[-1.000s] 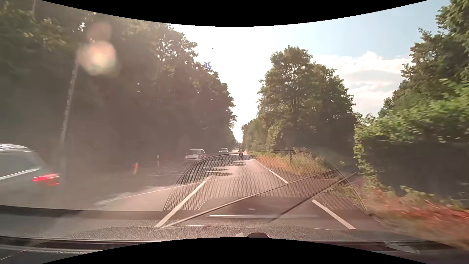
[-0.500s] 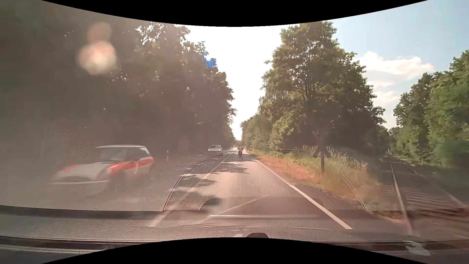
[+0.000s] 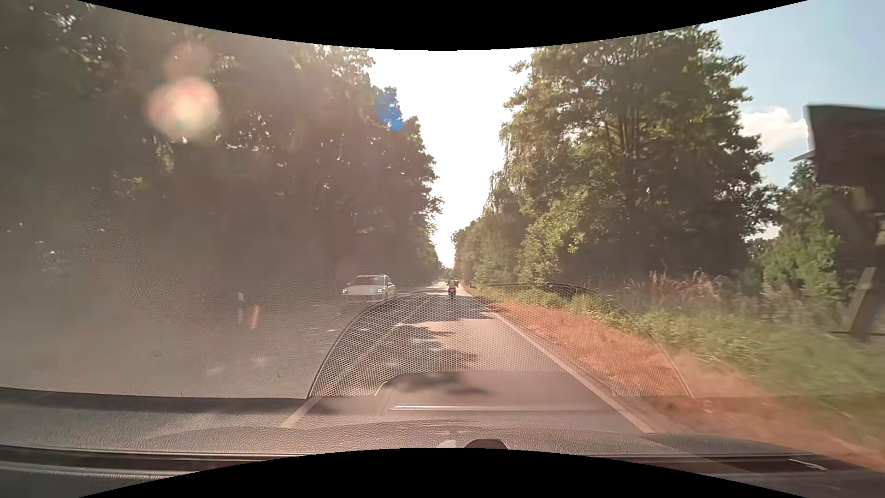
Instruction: Follow the waypoints while adhering to traffic rules and regulations
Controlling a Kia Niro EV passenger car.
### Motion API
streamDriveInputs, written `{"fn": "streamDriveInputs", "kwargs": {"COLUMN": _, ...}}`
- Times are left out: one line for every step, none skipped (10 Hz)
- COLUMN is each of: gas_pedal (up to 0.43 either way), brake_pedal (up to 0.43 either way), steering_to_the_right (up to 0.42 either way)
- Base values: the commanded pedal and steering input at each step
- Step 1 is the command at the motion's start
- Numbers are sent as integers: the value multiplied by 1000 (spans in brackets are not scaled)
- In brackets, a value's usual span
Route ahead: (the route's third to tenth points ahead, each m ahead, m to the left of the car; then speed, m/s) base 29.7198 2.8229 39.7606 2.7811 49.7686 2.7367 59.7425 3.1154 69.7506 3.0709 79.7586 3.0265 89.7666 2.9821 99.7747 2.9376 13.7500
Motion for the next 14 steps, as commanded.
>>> {"fn": "streamDriveInputs", "kwargs": {"gas_pedal": 220, "brake_pedal": 0, "steering_to_the_right": 1}}
{"fn": "streamDriveInputs", "kwargs": {"gas_pedal": 209, "brake_pedal": 0, "steering_to_the_right": 1}}
{"fn": "streamDriveInputs", "kwargs": {"gas_pedal": 209, "brake_pedal": 0, "steering_to_the_right": 1}}
{"fn": "streamDriveInputs", "kwargs": {"gas_pedal": 209, "brake_pedal": 0, "steering_to_the_right": 1}}
{"fn": "streamDriveInputs", "kwargs": {"gas_pedal": 209, "brake_pedal": 0, "steering_to_the_right": 1}}
{"fn": "streamDriveInputs", "kwargs": {"gas_pedal": 209, "brake_pedal": 0, "steering_to_the_right": 1}}
{"fn": "streamDriveInputs", "kwargs": {"gas_pedal": 209, "brake_pedal": 0, "steering_to_the_right": 1}}
{"fn": "streamDriveInputs", "kwargs": {"gas_pedal": 209, "brake_pedal": 0, "steering_to_the_right": 2}}
{"fn": "streamDriveInputs", "kwargs": {"gas_pedal": 209, "brake_pedal": 0, "steering_to_the_right": 0}}
{"fn": "streamDriveInputs", "kwargs": {"gas_pedal": 197, "brake_pedal": 0, "steering_to_the_right": 0}}
{"fn": "streamDriveInputs", "kwargs": {"gas_pedal": 197, "brake_pedal": 0, "steering_to_the_right": 0}}
{"fn": "streamDriveInputs", "kwargs": {"gas_pedal": 189, "brake_pedal": 0, "steering_to_the_right": 1}}
{"fn": "streamDriveInputs", "kwargs": {"gas_pedal": 189, "brake_pedal": 0, "steering_to_the_right": -3}}
{"fn": "streamDriveInputs", "kwargs": {"gas_pedal": 189, "brake_pedal": 0, "steering_to_the_right": -4}}
